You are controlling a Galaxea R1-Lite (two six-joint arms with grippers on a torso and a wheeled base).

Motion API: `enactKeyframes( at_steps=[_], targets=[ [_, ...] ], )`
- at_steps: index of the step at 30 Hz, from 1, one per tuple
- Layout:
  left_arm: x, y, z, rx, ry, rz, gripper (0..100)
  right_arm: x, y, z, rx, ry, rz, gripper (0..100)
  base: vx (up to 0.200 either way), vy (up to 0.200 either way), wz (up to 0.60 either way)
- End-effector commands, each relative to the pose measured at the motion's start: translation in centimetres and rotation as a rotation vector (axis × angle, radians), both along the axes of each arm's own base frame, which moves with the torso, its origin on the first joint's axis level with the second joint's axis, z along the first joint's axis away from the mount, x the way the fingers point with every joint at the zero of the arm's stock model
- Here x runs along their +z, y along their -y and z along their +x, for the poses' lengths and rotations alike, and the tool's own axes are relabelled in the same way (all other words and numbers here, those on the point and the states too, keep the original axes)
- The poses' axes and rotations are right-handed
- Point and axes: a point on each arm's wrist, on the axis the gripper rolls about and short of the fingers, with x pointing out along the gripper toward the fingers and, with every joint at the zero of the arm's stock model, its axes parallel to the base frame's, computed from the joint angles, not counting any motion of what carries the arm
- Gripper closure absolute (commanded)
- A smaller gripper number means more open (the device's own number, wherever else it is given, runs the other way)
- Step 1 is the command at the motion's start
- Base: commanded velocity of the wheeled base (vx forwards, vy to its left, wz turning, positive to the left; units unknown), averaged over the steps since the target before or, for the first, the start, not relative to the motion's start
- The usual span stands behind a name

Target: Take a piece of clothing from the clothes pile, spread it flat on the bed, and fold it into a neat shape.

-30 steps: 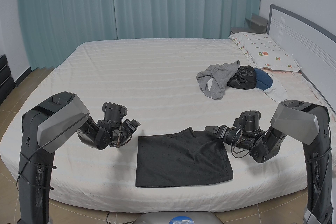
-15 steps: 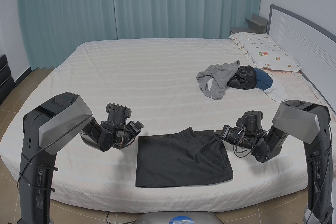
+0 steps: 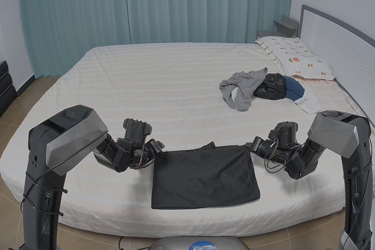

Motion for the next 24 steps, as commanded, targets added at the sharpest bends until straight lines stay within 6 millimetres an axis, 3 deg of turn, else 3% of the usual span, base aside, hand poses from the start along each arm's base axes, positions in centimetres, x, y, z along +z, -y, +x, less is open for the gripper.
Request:
enactKeyframes(
  at_steps=[1,24],
  targets=[
    [-0.3,0.2,0.0,-0.004,-0.002,0.001,100,0.2,0.0,0.0,0.000,0.004,0.000,100,0.000,0.000,0.00],
    [0.6,-0.7,0.2,0.029,0.019,-0.001,100,0.7,0.1,0.4,-0.022,0.023,0.014,100,0.000,0.000,0.00]
  ],
)
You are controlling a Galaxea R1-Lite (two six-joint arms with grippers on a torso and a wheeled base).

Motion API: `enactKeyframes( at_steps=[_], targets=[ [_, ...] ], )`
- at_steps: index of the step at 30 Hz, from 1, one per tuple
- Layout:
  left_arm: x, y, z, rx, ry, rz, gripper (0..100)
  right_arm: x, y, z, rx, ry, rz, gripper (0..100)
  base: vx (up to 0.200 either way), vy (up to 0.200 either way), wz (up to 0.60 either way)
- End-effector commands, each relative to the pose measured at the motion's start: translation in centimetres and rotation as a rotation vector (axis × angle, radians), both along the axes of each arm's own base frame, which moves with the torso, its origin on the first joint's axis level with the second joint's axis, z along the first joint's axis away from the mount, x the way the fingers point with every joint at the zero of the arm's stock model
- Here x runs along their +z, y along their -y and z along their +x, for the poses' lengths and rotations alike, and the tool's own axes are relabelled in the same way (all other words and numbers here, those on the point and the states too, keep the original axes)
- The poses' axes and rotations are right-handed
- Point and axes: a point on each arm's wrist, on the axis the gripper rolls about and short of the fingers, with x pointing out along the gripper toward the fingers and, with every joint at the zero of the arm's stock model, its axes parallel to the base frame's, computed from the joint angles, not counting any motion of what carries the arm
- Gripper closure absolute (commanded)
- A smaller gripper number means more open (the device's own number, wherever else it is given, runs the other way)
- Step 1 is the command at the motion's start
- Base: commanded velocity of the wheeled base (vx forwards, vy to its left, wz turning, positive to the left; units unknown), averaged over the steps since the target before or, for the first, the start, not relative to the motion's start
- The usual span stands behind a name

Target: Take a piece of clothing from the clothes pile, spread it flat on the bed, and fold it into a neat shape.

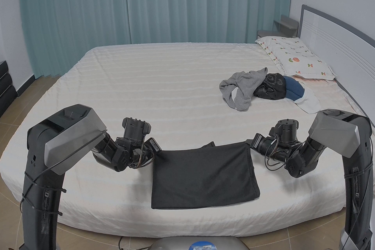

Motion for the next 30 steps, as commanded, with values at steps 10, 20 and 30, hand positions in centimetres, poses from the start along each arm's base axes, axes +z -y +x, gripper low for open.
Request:
enactKeyframes(
  at_steps=[10,20,30],
  targets=[
    [-0.1,-0.1,0.0,0.003,-0.002,0.001,100,-1.4,-0.5,1.1,-0.019,-0.002,-0.017,100,0.000,0.000,0.00],
    [-0.2,0.0,0.1,0.003,-0.002,0.001,100,-1.9,-1.2,1.9,-0.029,0.003,-0.029,100,0.000,0.000,0.00],
    [0.0,-0.1,0.1,0.013,-0.006,-0.013,0,0.3,-0.7,0.8,-0.032,0.010,-0.017,0,0.000,0.000,0.00]
  ],
)
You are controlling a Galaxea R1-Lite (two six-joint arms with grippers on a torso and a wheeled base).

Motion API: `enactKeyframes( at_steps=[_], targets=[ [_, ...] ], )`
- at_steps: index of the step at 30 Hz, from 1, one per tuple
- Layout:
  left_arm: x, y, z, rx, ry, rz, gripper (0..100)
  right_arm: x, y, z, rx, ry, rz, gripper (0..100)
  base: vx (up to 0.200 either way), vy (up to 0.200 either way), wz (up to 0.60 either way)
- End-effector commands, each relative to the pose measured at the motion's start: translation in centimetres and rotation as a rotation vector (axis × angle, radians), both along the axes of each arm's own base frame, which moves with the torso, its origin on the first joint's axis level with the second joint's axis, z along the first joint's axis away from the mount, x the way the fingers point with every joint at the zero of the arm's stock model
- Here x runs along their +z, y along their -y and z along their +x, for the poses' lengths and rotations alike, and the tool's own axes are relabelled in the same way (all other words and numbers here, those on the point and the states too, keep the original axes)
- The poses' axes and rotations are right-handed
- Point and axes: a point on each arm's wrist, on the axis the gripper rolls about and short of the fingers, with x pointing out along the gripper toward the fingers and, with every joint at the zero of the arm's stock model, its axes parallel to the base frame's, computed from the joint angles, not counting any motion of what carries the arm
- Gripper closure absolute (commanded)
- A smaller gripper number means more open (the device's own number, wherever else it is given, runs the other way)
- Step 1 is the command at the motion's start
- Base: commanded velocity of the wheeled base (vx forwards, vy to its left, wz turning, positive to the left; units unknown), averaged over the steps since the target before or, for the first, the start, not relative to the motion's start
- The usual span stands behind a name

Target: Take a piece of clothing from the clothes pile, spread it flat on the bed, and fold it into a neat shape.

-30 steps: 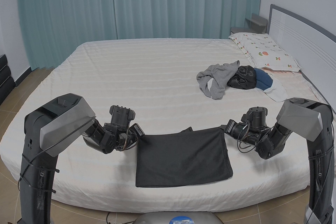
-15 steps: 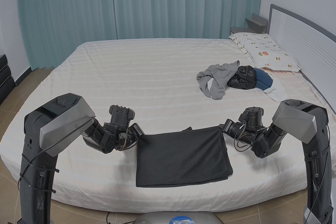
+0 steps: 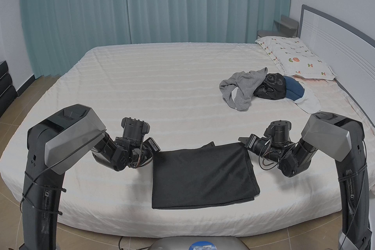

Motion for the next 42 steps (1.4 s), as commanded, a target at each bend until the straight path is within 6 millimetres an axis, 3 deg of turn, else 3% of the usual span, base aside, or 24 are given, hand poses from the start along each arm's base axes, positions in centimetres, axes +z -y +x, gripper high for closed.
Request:
enactKeyframes(
  at_steps=[1,3,7,16,21,33,34,42],
  targets=[
    [0.1,-0.1,0.0,0.012,-0.005,-0.016,0,2.6,1.0,-1.1,-0.005,0.018,0.018,0,0.000,0.000,0.00],
    [0.3,-0.3,0.0,0.022,-0.006,-0.037,0,3.9,1.6,-2.1,-0.006,0.012,0.038,0,0.000,0.000,0.00],
    [1.9,-1.7,0.4,0.078,0.011,-0.096,0,4.6,2.1,-6.0,0.038,-0.065,0.069,0,0.000,0.000,0.00],
    [2.8,-3.1,-0.3,0.053,-0.020,-0.179,0,3.4,2.0,-15.0,0.149,-0.221,0.047,0,0.000,0.000,0.00],
    [2.8,-3.0,-0.3,0.054,-0.018,-0.174,0,2.2,2.1,-16.3,0.187,-0.252,0.068,0,0.000,0.000,0.00],
    [2.8,-3.0,-0.2,0.055,-0.016,-0.174,0,0.7,2.3,-16.3,0.186,-0.274,0.070,0,0.000,0.000,0.00],
    [2.7,-3.0,-0.2,0.055,-0.018,-0.174,0,0.7,2.3,-16.3,0.185,-0.278,0.070,100,0.000,0.000,0.00],
    [2.8,-3.0,-0.1,0.055,-0.016,-0.174,0,0.4,2.6,-17.0,0.177,-0.306,0.063,100,0.000,0.000,0.00]
  ],
)
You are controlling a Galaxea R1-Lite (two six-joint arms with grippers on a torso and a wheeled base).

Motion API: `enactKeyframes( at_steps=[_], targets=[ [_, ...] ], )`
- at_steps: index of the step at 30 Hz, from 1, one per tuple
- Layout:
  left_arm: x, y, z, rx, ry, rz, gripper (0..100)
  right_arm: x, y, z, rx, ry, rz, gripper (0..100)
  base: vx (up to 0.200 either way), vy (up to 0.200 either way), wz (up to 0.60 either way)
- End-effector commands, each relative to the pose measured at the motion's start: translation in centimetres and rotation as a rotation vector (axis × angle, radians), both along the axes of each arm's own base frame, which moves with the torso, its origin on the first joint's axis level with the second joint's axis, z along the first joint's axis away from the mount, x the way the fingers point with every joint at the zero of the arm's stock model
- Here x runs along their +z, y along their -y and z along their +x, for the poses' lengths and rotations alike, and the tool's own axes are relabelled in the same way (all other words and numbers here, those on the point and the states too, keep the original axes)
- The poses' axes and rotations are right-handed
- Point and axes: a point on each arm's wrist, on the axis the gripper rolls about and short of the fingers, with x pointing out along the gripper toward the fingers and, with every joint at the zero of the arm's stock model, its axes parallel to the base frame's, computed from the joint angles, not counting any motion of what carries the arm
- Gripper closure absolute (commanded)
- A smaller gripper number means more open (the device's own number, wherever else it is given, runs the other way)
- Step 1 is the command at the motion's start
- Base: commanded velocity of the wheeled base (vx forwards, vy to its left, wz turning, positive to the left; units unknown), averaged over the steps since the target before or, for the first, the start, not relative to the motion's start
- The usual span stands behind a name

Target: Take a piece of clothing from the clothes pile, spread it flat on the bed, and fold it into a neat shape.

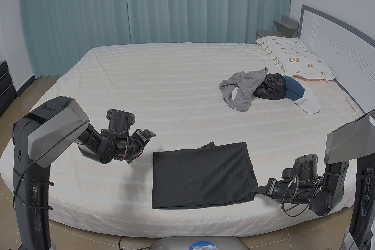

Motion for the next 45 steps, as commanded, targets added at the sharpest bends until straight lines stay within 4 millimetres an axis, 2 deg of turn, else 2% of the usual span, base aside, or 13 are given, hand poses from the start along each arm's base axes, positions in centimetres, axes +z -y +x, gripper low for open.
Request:
enactKeyframes(
  at_steps=[1,36,37,45],
  targets=[
    [0.1,0.0,0.0,-0.001,0.003,0.000,0,-0.2,0.2,-0.5,-0.001,-0.022,-0.008,100,0.000,0.000,0.00],
    [0.0,0.0,-0.2,-0.003,-0.004,0.004,0,-0.5,0.9,-1.3,-0.015,-0.035,-0.020,100,0.000,0.000,0.00],
    [0.1,0.0,-0.2,-0.004,-0.002,0.005,0,-0.5,0.9,-1.3,-0.017,-0.036,-0.022,0,0.000,0.000,0.00],
    [-0.4,0.0,-2.2,-0.078,-0.032,0.063,0,0.2,1.3,-1.0,-0.038,0.006,0.008,0,0.000,0.000,0.00]
  ],
)
